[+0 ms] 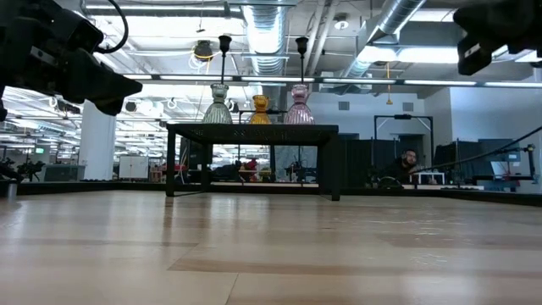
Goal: Pick & Place candle stick holders
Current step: Return to Home Position
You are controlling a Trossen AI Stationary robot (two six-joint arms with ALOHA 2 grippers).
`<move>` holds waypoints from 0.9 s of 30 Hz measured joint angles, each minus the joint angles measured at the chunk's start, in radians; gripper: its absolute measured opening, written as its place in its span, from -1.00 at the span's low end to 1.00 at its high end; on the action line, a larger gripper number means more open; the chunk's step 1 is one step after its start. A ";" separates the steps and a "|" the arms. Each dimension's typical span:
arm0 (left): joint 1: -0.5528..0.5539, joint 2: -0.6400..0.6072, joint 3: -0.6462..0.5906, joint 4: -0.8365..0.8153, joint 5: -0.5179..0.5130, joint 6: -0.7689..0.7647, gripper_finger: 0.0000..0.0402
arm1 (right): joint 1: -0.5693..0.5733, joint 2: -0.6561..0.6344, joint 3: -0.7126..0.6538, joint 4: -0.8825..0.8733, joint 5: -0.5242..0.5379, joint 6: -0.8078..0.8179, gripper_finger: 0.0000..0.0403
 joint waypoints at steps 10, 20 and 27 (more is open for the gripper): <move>0.000 0.003 0.000 0.000 0.000 0.001 -0.98 | 0.014 -0.002 -0.119 0.111 0.002 0.032 -1.00; 0.000 0.003 0.000 0.000 0.000 0.001 -0.97 | 0.014 -0.002 -0.179 0.189 -0.140 0.064 -1.00; 0.000 0.003 0.000 0.000 0.000 0.001 -0.96 | 0.013 -0.001 -0.179 0.100 -0.187 0.008 -1.00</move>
